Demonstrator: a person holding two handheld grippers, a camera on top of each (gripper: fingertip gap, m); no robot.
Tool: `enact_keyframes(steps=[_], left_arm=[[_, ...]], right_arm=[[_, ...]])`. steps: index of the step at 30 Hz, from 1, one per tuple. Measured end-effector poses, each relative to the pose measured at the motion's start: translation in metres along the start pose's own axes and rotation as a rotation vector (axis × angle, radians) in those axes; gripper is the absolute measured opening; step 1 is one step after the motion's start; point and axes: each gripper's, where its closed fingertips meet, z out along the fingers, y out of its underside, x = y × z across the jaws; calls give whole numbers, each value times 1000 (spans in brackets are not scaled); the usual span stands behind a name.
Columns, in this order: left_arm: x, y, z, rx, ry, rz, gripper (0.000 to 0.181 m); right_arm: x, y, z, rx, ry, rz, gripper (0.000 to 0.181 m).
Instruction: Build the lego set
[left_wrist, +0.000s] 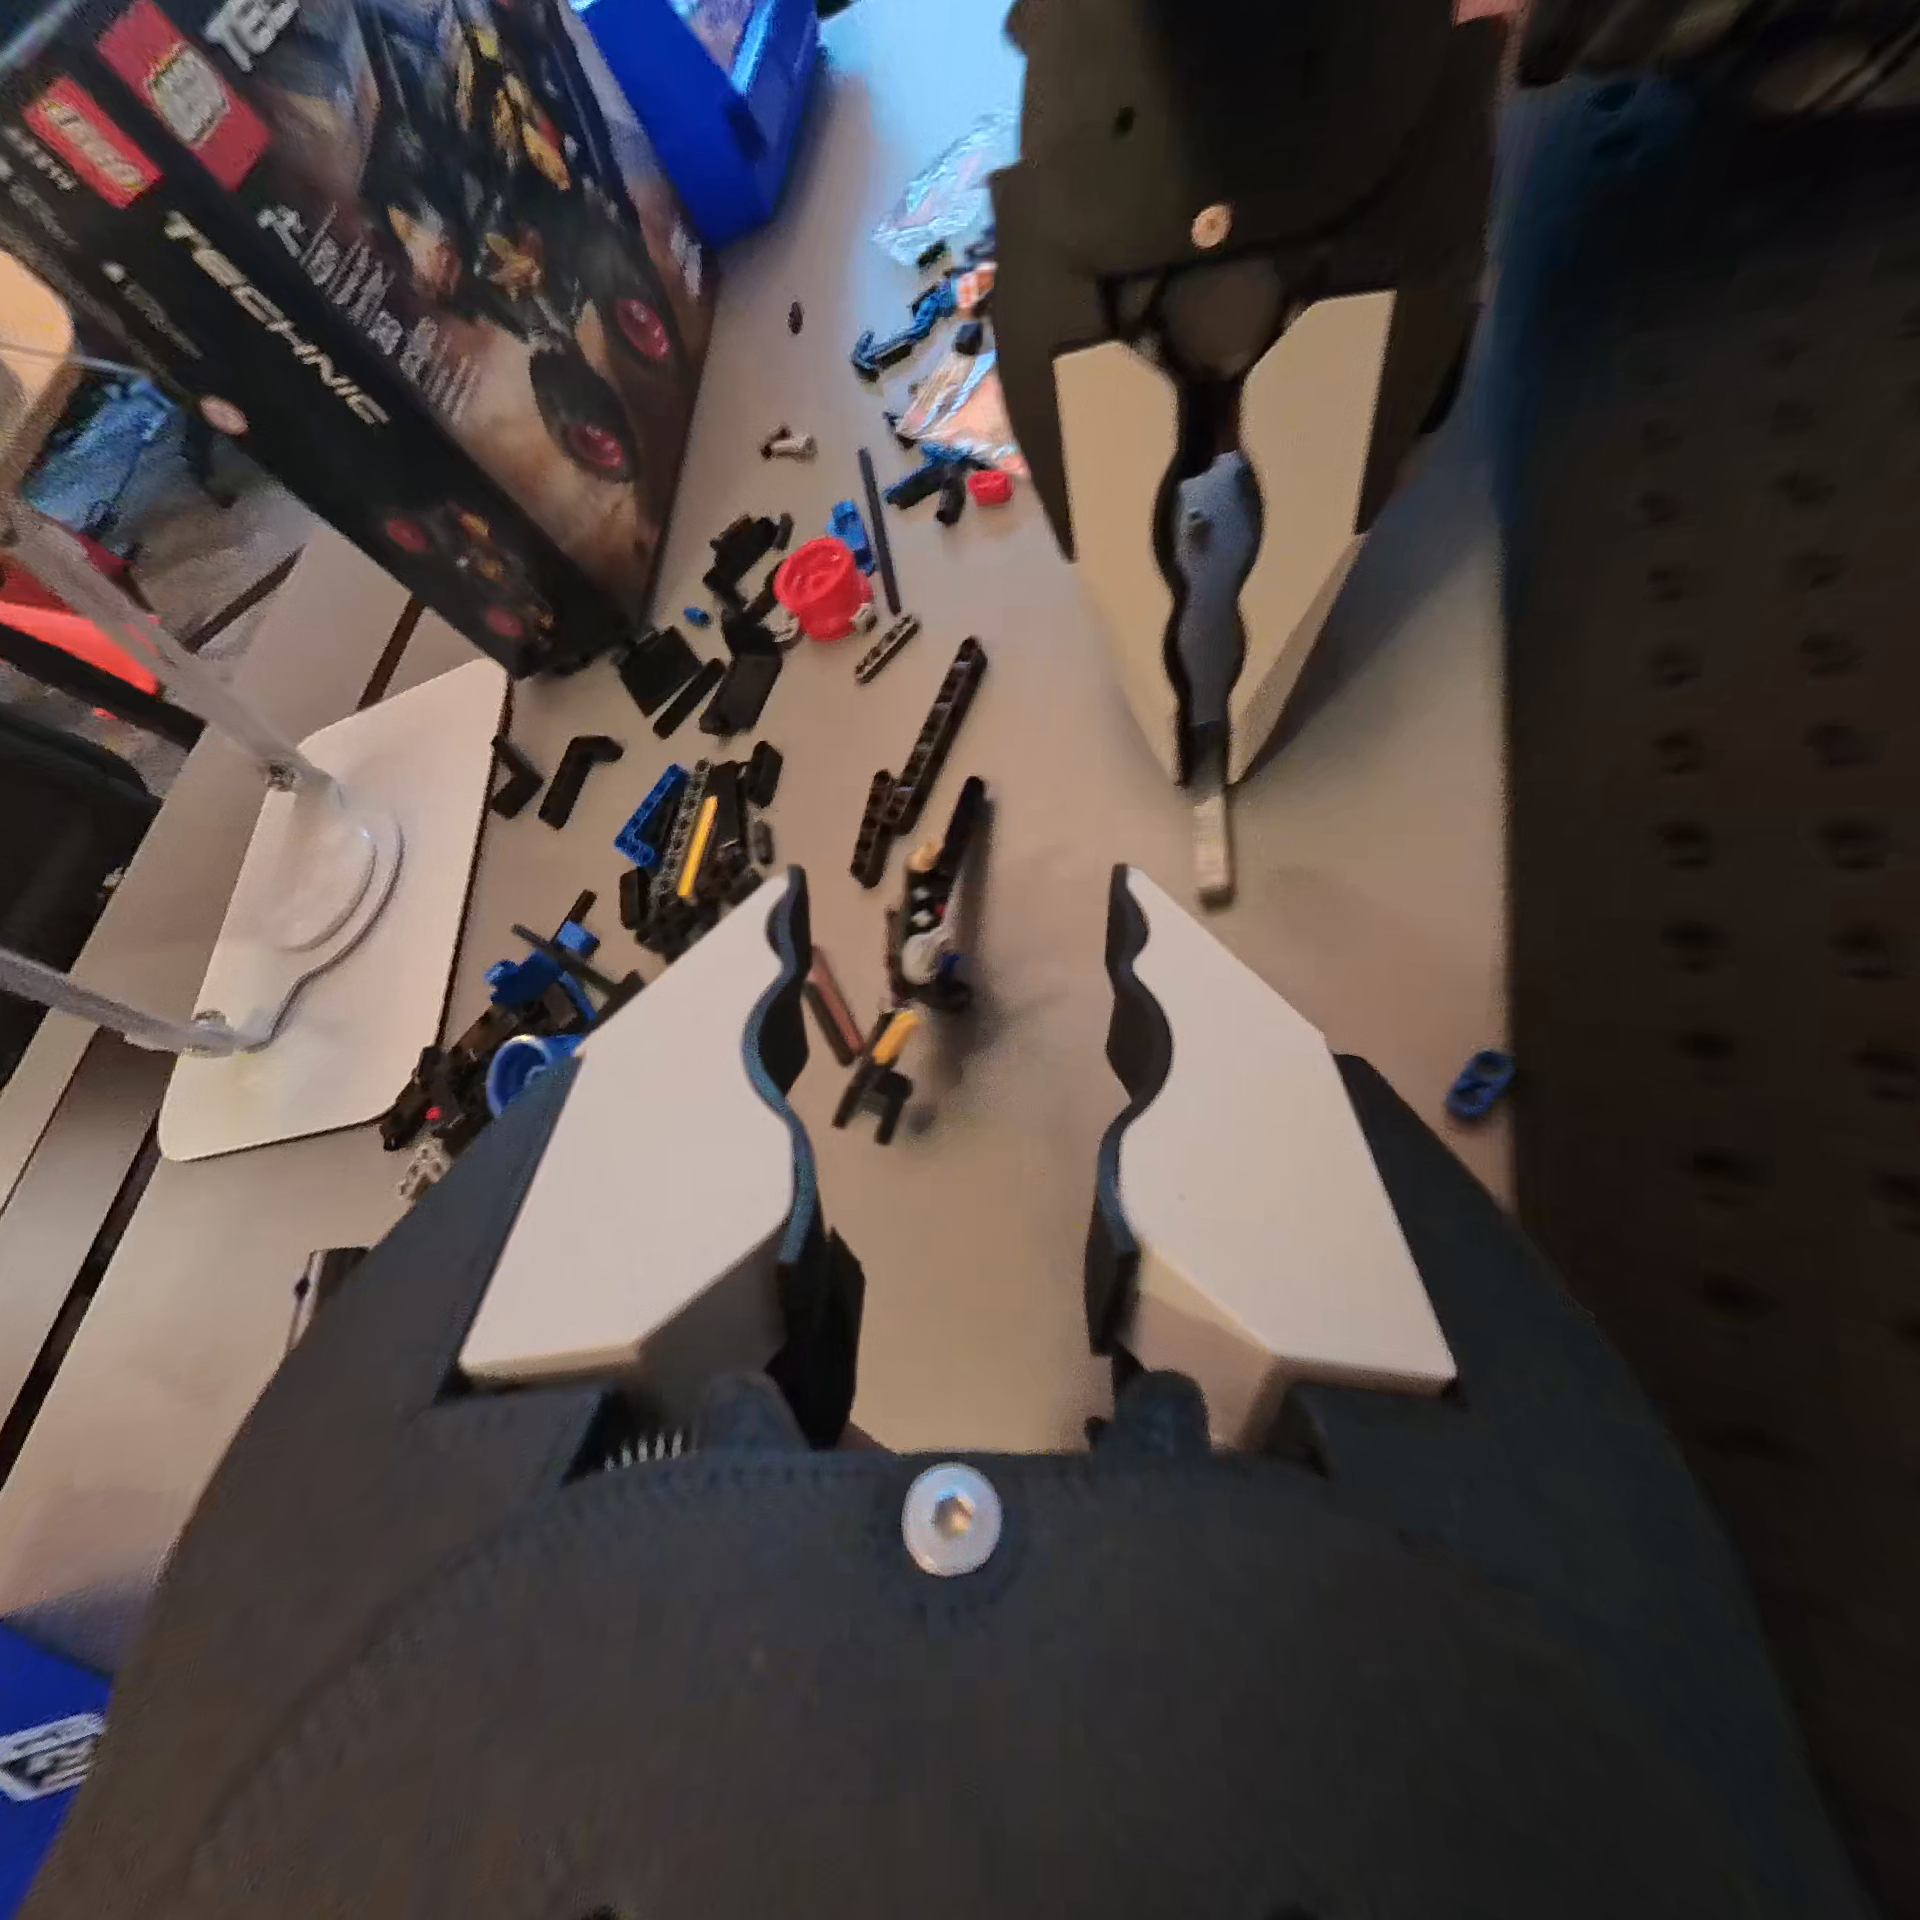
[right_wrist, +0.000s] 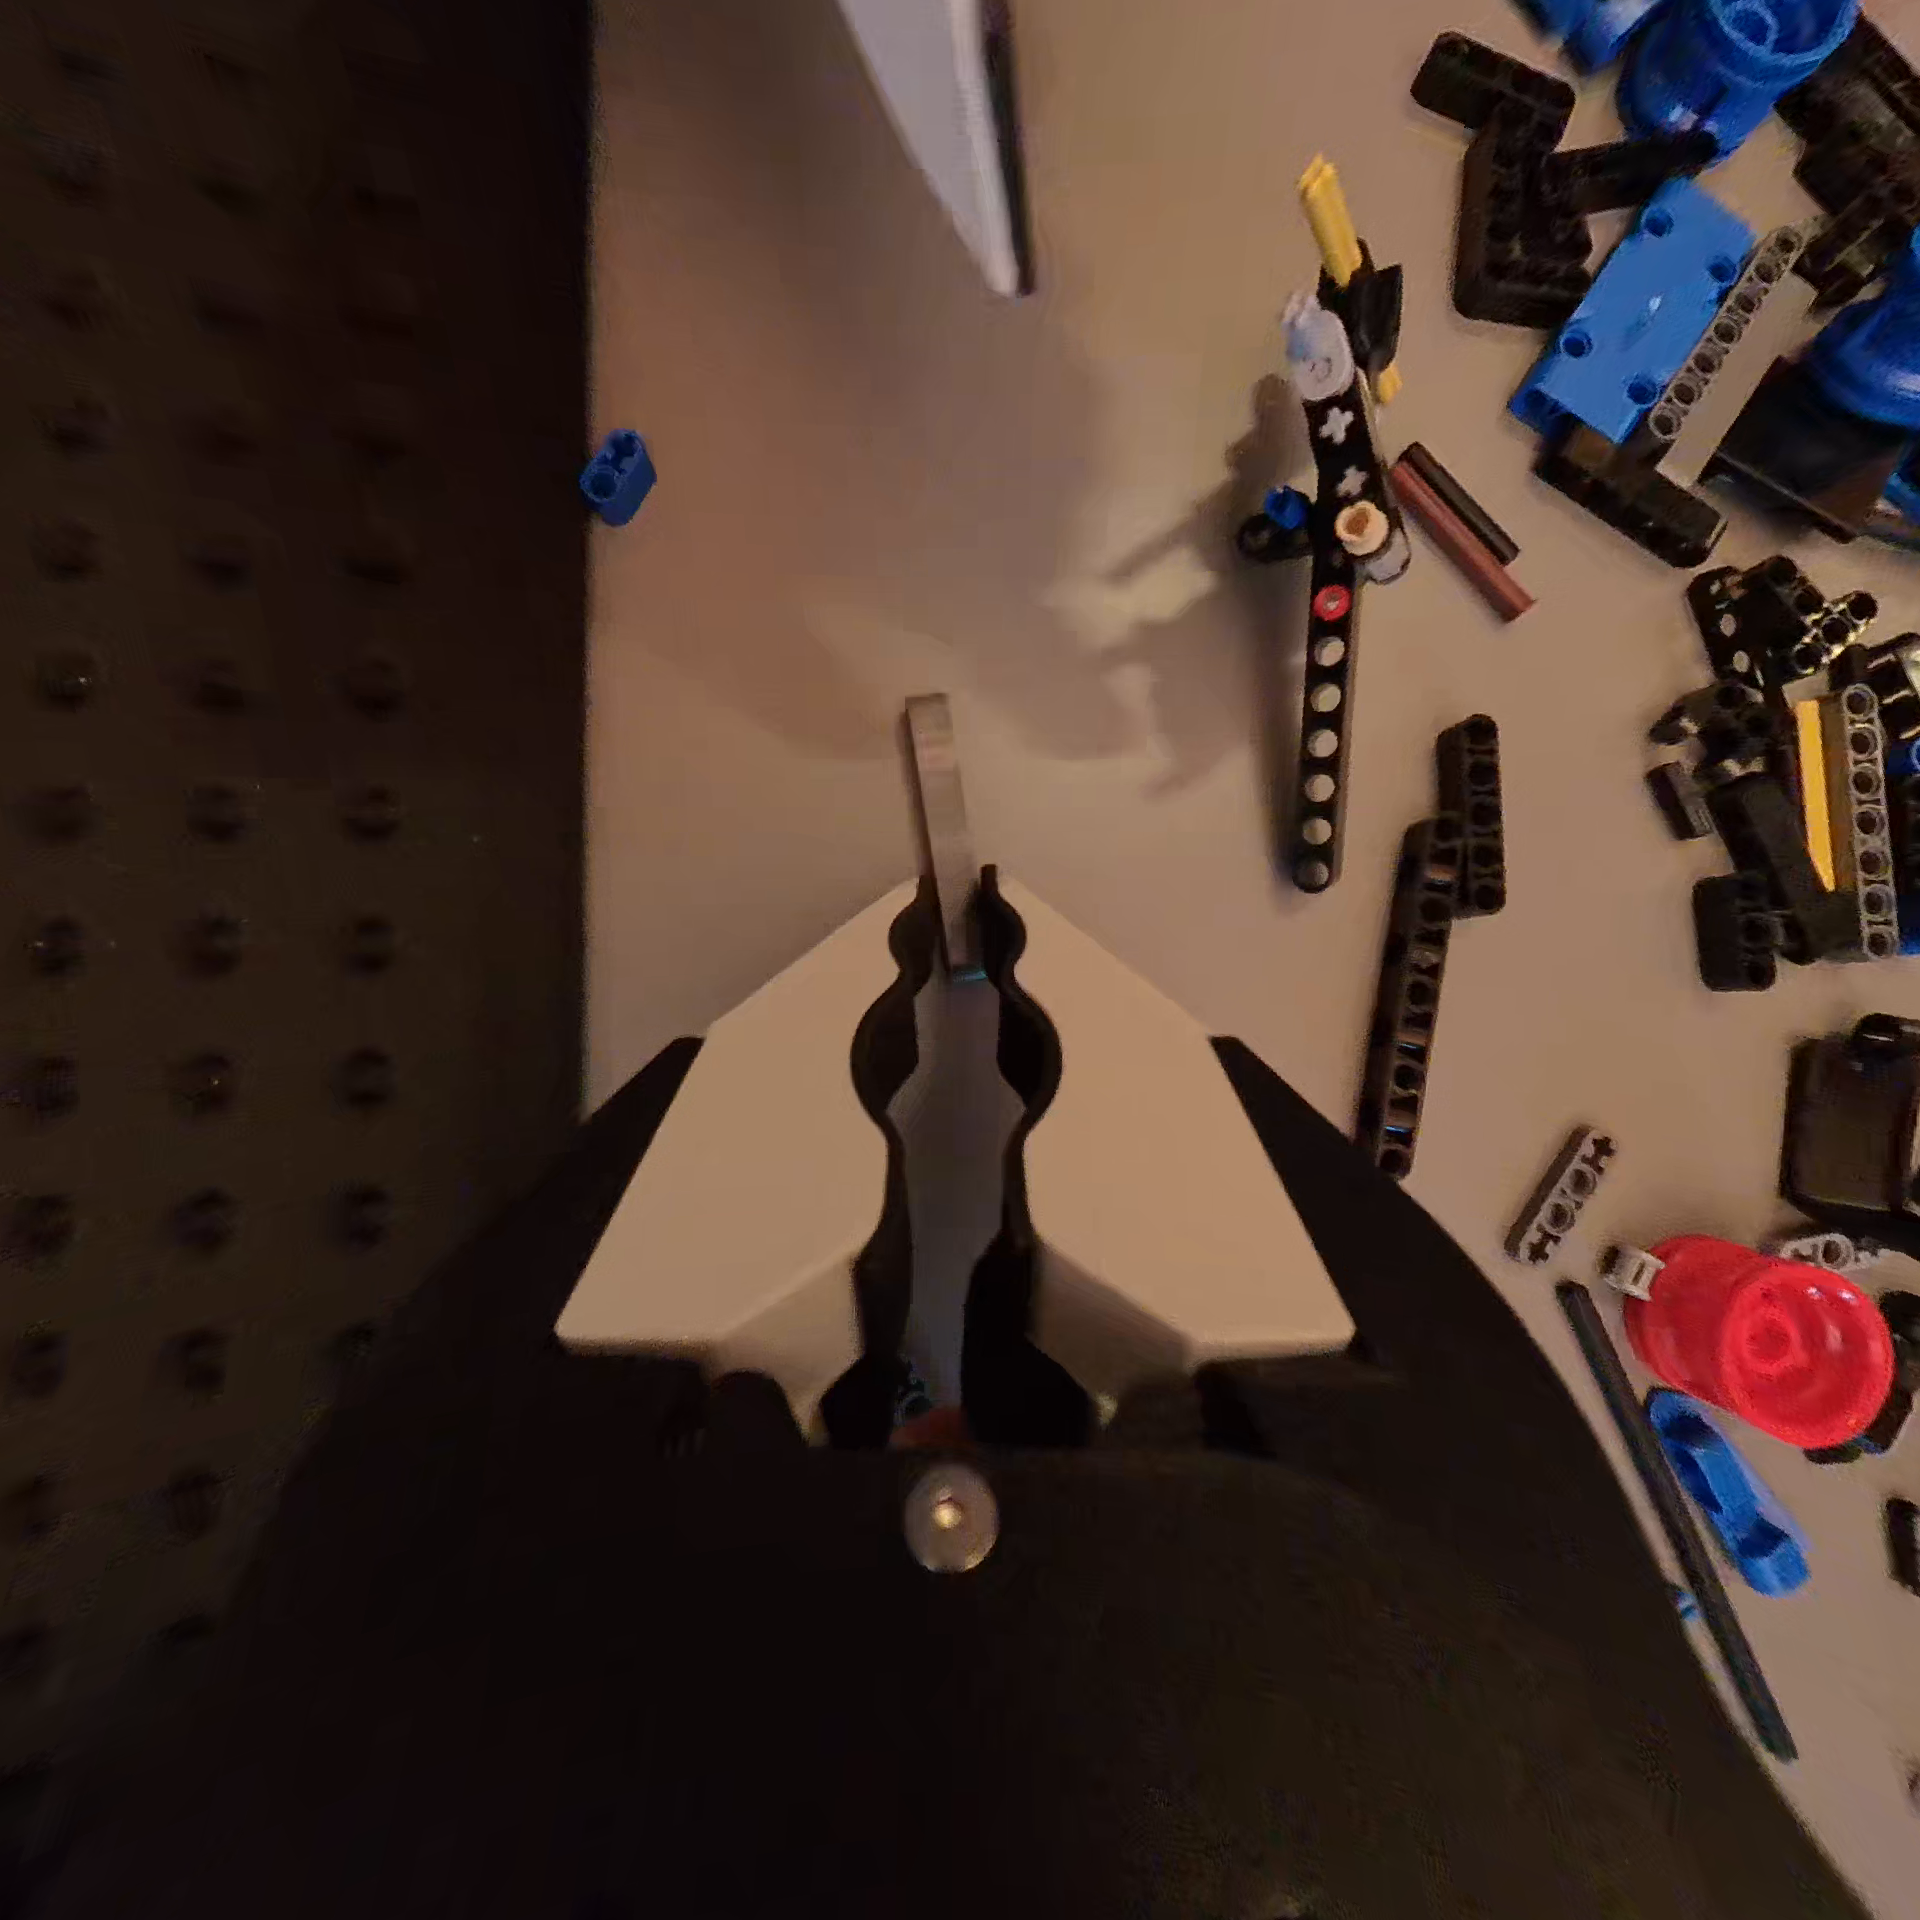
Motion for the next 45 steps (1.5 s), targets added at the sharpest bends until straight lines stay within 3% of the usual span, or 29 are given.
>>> enact_keyframes(steps=[5, 10, 12, 15, 18, 20, 22, 24, 28, 31, 37, 42, 45], left_arm=[[31, -7, 7, -44, 56, 12, 51], [46, -21, 10, 63, 252, -341, 34], [45, -27, 7, 118, 291, -422, 13], [41, -30, 5, 151, 291, -478, 9], [37, -29, 6, 147, 190, -408, 8], [24, -29, 4, 144, 30, -310, 8], [14, -29, 0, 108, -145, -148, 8], [9, -32, -5, 81, -279, -20, 7], [11, -46, -8, 83, -423, 136, 7], [9, -50, -9, 83, -482, 211, 7], [6, -55, -15, 98, -556, 315, 6], [6, -59, -19, 140, -574, 328, 6], [7, -62, -18, 160, -574, 340, 5]], right_arm=[[2, -23, -14, 110, 86, -111, 7], [7, -50, -41, 156, 352, -379, 7], [4, -55, -47, 142, 413, -454, 7], [1, -62, -55, 144, 482, -515, 7], [5, -63, -57, 149, 510, -487, 8], [18, -65, -64, 164, 582, -383, 12], [26, -66, -74, 223, 590, -153, 22], [33, -63, -82, 302, 587, 102, 20], [11, -79, -69, 565, 221, 546, 27], [17, -86, -72, 717, 135, 700, 27], [21, -92, -73, 856, -33, 829, 22], [18, -100, -79, 963, -192, 881, 31], [20, -100, -81, 1010, -242, 894, 16]])
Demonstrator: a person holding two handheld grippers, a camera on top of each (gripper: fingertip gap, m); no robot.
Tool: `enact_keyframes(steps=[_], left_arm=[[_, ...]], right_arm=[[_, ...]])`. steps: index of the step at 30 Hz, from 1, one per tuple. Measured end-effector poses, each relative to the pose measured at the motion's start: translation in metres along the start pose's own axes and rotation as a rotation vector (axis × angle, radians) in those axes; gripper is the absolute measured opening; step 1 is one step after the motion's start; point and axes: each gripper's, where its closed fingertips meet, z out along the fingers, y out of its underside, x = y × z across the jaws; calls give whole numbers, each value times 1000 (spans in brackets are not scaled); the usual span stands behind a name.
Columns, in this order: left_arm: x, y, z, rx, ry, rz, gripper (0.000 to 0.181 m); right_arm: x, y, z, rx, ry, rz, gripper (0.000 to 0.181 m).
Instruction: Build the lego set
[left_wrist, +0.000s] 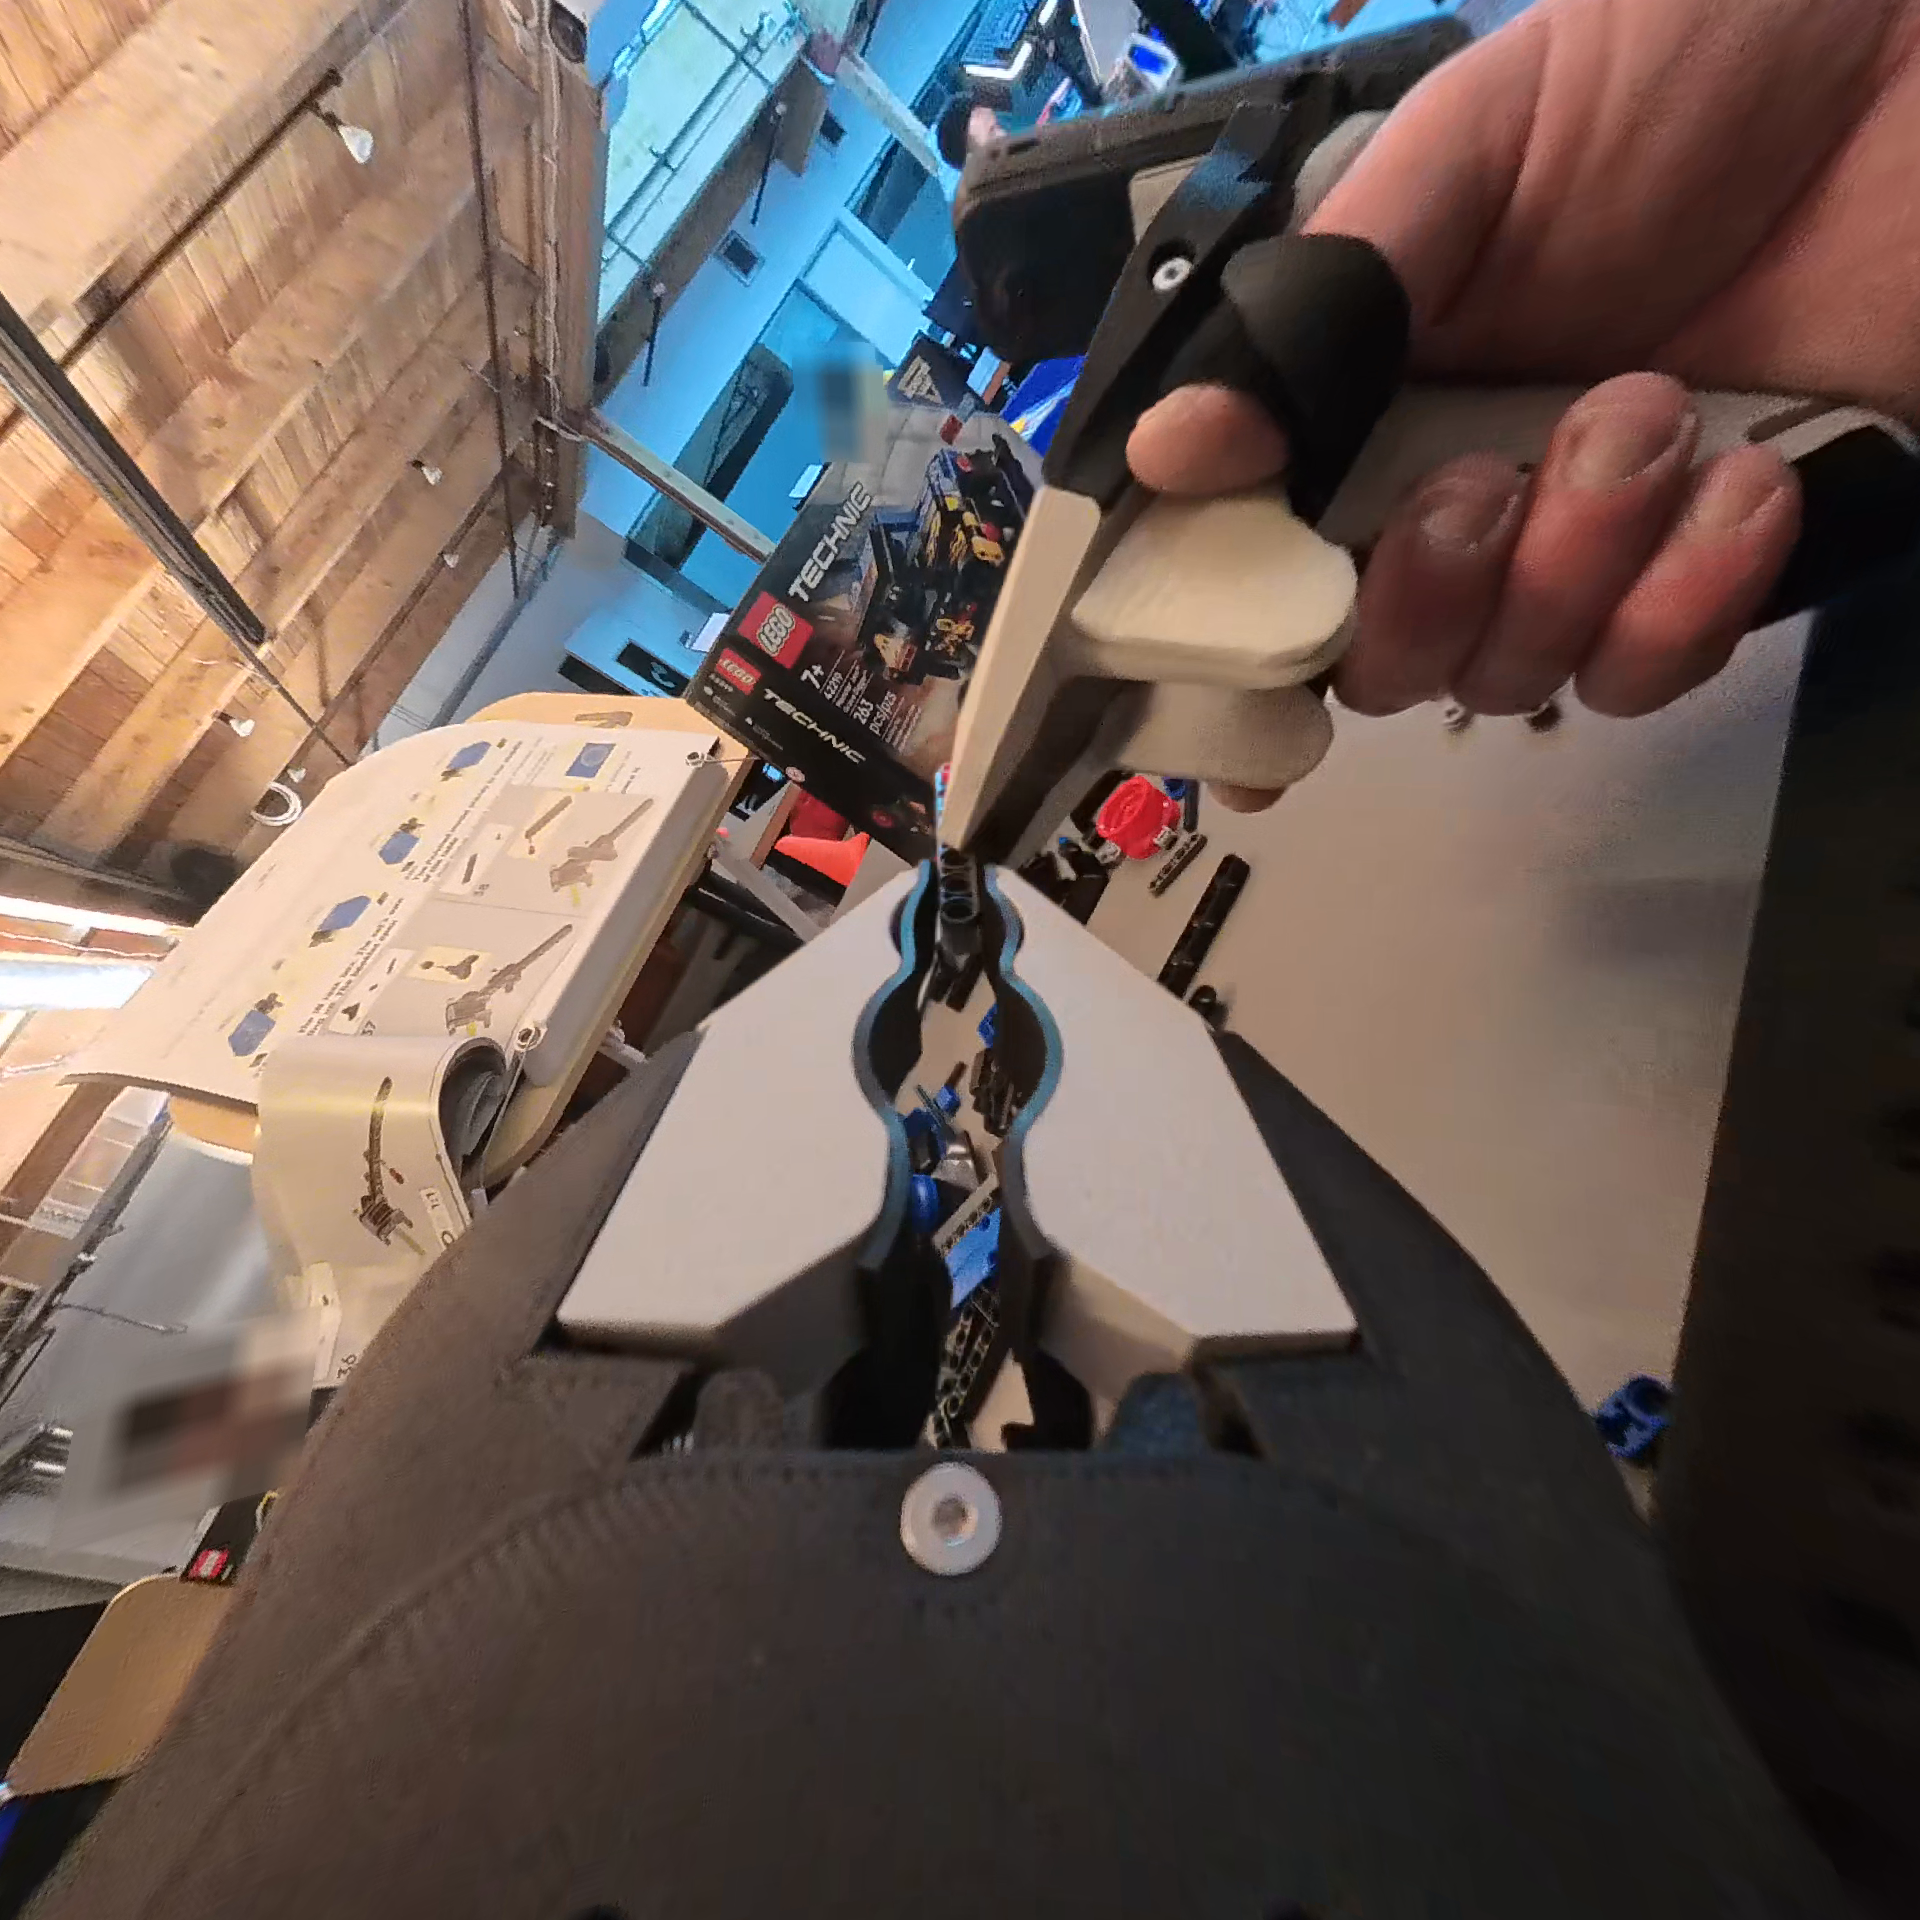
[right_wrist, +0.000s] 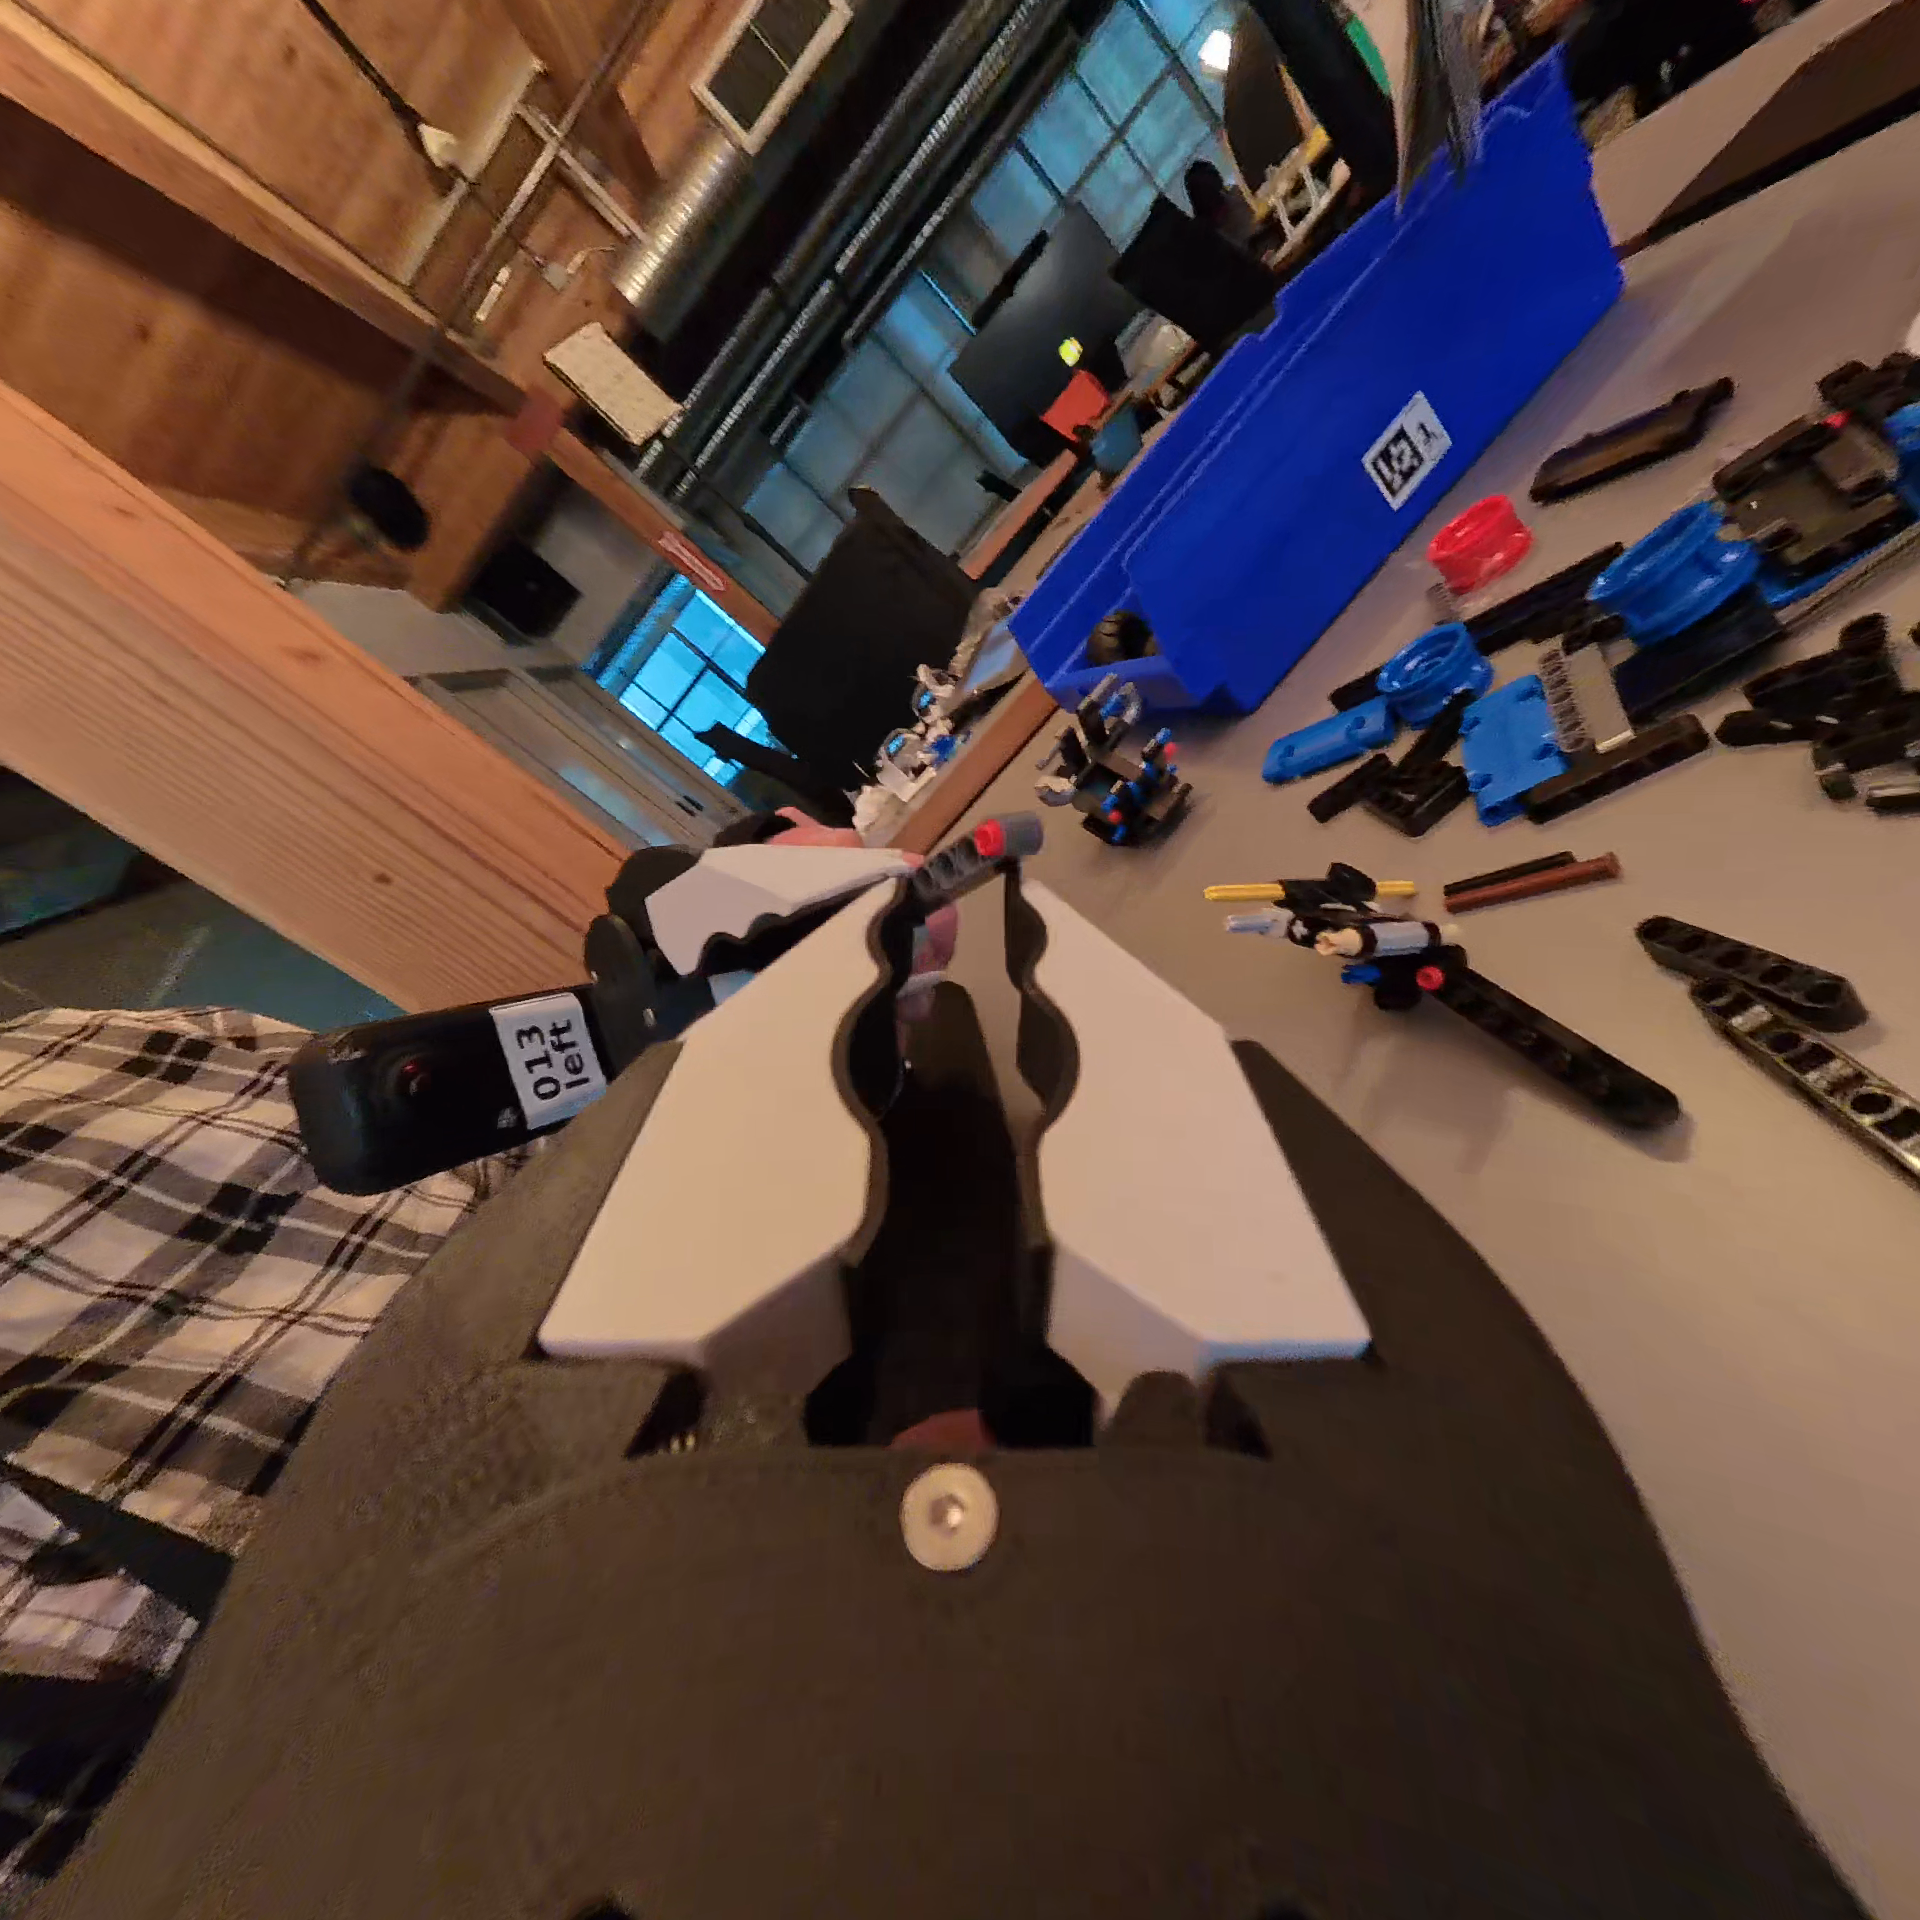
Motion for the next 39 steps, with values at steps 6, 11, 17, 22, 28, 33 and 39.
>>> enact_keyframes(steps=[6, 11, 17, 22, 28, 33, 39], left_arm=[[2, 4, 4, 21, 83, -41, 8], [12, 49, 9, -158, 306, -181, 42], [36, 104, 17, -366, 483, -219, 33], [42, 117, 29, -380, 490, -234, 9], [39, 105, 33, -299, 560, -426, 6], [39, 98, 36, -232, 655, -660, 6], [40, 101, 38, -227, 706, -672, 6]], right_arm=[[-3, -9, -2, -4, -20, -97, 6], [24, -16, -4, -87, 68, -157, 6], [62, -2, -3, -294, 130, -161, 6], [78, 15, 2, -378, 160, -143, 6], [76, 9, 6, -365, 130, -144, 6], [80, 9, 10, -399, 138, -147, 6], [99, 18, 9, -491, 188, -129, 6]])
